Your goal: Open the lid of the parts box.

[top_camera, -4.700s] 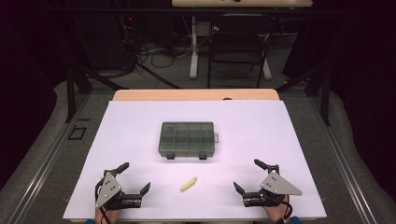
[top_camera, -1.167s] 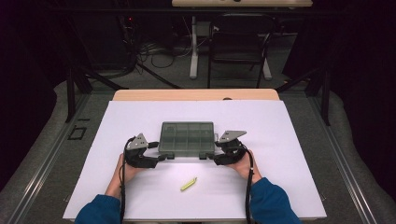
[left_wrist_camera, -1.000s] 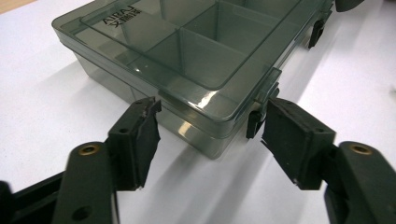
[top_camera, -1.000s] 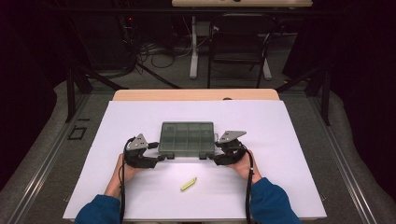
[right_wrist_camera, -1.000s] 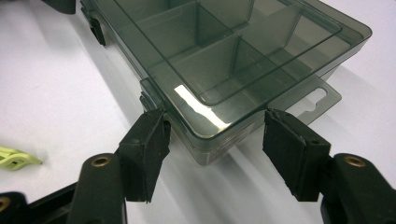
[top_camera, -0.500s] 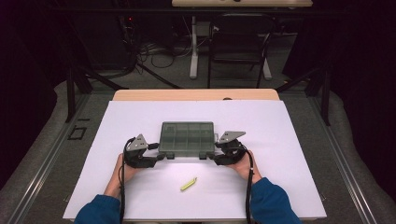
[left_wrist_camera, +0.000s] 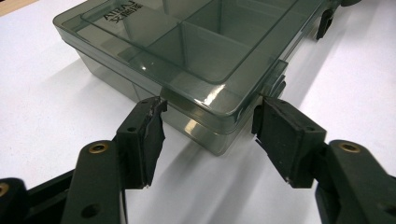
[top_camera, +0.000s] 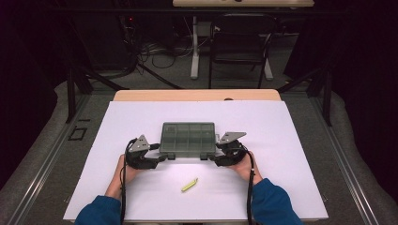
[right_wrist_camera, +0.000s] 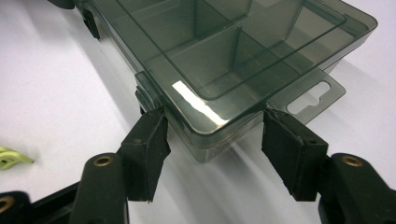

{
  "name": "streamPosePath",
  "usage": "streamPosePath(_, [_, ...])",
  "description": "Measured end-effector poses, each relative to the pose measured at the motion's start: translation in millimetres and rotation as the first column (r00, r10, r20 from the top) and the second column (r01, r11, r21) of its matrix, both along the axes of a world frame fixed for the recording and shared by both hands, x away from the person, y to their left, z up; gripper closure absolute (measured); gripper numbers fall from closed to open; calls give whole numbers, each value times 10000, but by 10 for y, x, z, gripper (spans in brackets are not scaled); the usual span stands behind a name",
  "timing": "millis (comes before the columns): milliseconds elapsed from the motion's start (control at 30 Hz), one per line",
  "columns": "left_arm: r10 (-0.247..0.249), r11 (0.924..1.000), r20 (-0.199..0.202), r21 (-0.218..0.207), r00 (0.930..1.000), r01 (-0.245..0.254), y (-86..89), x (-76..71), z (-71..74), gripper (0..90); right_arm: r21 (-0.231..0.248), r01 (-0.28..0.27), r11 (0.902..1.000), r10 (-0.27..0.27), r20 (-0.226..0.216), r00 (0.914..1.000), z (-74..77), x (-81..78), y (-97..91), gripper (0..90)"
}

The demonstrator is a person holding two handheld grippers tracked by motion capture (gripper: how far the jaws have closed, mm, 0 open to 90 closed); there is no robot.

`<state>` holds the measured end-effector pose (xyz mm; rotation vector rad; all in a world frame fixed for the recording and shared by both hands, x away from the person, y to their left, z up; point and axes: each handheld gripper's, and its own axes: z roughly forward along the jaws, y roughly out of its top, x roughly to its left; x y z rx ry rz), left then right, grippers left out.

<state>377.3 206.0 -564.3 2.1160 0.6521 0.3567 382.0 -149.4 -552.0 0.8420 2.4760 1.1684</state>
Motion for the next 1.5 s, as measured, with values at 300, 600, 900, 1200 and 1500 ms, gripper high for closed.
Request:
streamPosePath(300, [46,9999,-54,-109,10000,-47,6,5,0,416,56,48,10000,-48,-31,10000,-1,0,-2,393])
streamPosePath(600, [115,9999,-58,-62,9999,-116,-3,0,3,421,116,88,9999,-87,-55,9999,-4,-1,1,393])
streamPosePath(900, [174,9996,-230,-221,9996,-179,5,2,4,439,278,160,9995,-158,-76,9998,-11,-2,-6,403])
streamPosePath(1200, [188,9998,-151,29,9997,-188,-13,0,10,400,112,79,9999,-79,-36,10000,-6,2,-2,389])
streamPosePath(1500, [146,9999,-113,-62,9998,-147,-8,3,2,420,184,72,9998,-70,-113,9999,-16,7,-9,389])
